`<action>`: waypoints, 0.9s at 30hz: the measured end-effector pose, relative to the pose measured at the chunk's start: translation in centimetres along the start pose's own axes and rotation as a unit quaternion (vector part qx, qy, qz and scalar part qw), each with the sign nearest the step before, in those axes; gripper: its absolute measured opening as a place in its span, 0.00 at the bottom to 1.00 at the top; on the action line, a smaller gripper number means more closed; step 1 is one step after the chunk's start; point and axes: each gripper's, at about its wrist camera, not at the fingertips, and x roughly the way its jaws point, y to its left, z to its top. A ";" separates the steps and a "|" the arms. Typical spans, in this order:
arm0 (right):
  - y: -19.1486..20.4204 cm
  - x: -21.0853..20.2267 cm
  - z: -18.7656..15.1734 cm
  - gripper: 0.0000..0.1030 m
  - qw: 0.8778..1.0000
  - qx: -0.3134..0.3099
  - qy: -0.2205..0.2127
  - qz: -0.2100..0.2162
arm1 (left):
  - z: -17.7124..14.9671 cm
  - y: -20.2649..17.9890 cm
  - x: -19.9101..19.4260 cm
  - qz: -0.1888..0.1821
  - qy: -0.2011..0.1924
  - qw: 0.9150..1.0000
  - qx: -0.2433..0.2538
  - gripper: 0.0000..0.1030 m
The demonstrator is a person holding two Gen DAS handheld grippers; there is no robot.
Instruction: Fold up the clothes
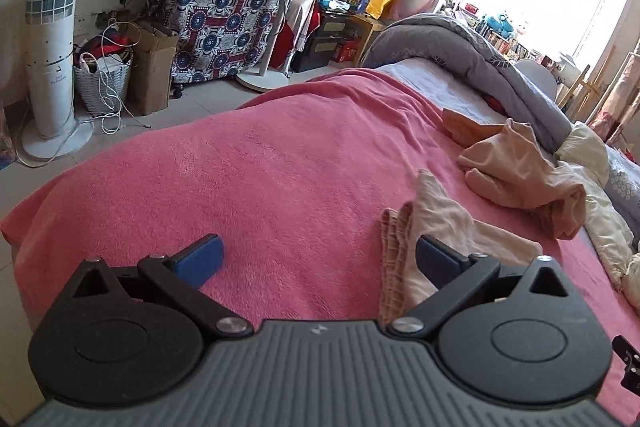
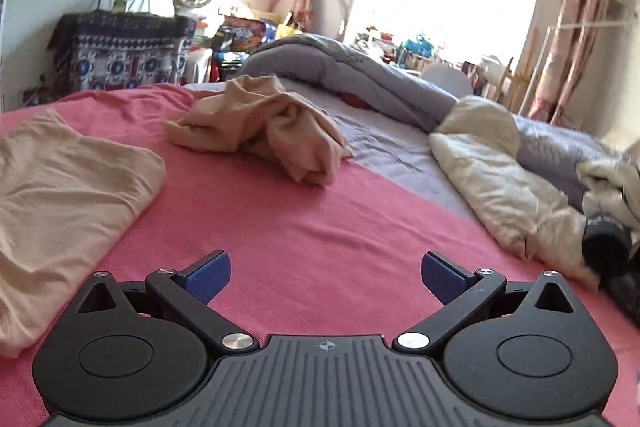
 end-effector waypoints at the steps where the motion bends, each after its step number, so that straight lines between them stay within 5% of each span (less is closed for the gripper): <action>1: 0.0 0.4 0.3 1.00 1.000 0.002 0.002 -0.003 | 0.0 -0.5 0.7 0.005 -0.003 1.000 0.018 1.00; 5: -5.2 2.6 -0.4 1.00 0.995 0.056 0.058 -0.055 | 1.9 -4.5 4.0 0.014 -0.032 0.993 0.117 1.00; 10: -14.6 3.6 -6.2 1.00 0.974 0.112 0.139 -0.137 | 2.8 -6.1 6.3 0.055 -0.037 0.991 0.118 1.00; 17: -19.9 3.7 -11.5 1.00 0.950 0.255 0.155 -0.091 | 3.0 -8.0 8.6 0.108 -0.034 0.981 0.155 1.00; 27: -19.9 3.3 -11.1 1.00 0.951 0.253 0.155 -0.090 | 3.4 -3.3 0.9 0.004 -0.074 0.993 0.092 1.00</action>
